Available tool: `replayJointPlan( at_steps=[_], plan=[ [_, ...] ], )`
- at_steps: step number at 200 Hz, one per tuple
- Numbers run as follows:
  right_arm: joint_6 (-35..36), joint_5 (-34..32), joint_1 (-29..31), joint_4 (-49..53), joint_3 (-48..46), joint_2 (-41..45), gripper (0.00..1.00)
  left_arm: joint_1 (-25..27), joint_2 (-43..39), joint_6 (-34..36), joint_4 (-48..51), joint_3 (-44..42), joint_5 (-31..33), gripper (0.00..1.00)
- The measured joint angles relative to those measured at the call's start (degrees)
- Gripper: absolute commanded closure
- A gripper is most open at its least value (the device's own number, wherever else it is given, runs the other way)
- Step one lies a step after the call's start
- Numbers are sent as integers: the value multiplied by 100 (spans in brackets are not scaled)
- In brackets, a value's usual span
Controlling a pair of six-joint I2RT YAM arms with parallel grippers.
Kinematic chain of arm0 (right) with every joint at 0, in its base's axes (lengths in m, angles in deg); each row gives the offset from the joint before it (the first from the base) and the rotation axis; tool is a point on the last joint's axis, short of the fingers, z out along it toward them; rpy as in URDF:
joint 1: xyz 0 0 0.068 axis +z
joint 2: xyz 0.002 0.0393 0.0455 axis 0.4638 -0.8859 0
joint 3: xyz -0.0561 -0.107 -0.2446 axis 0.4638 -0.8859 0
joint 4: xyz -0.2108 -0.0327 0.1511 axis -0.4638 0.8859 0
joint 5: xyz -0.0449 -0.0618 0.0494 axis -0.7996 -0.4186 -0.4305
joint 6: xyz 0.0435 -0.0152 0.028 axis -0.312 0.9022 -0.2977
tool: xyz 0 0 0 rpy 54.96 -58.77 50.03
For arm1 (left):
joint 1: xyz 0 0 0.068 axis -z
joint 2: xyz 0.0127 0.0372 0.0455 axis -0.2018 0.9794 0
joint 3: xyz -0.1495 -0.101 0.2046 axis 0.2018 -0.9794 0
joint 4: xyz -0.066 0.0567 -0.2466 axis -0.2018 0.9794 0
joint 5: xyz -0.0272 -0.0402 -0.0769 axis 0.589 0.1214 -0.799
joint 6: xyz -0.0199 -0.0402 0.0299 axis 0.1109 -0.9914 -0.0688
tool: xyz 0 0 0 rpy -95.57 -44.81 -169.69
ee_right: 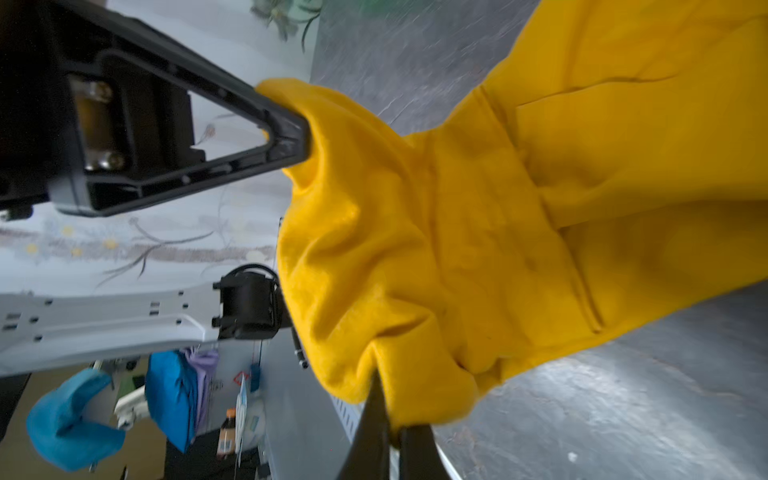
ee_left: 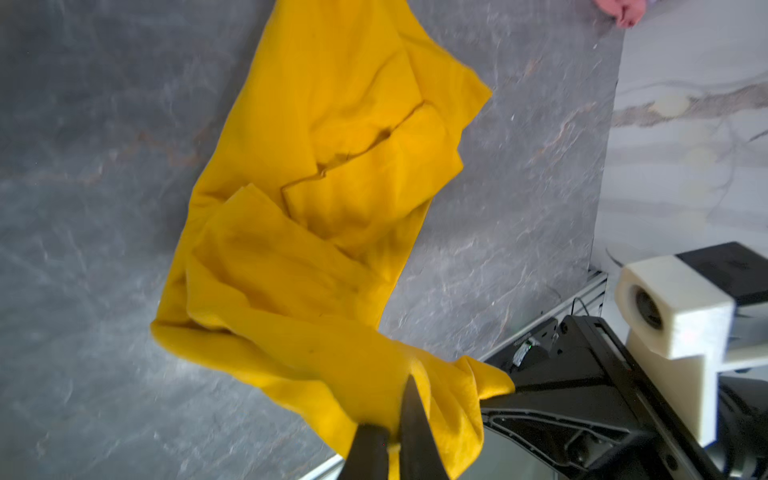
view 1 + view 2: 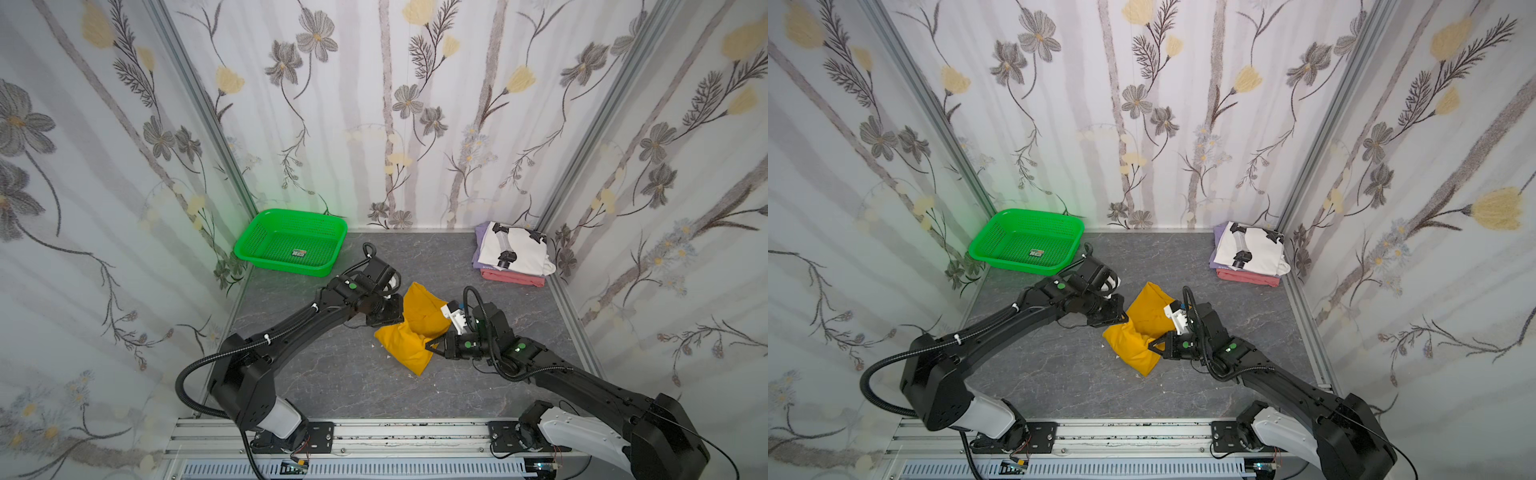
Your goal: Fold and stack the t-shirts
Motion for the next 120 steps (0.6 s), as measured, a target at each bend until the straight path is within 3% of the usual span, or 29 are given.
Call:
replayJointPlan(
  at_steps=[50, 82, 120],
  plan=[
    [334, 155, -1519, -22, 704, -1364, 100, -494, 1910, 387, -70, 2157, -387, 100],
    [422, 278, -1891, -264, 1032, -2085, 100, -592, 3241, 654, 280, 3932, -756, 100],
    [409, 234, -2100, -339, 1049, -2245, 100, -592, 4280, 826, 750, 5464, -1193, 100]
  ],
)
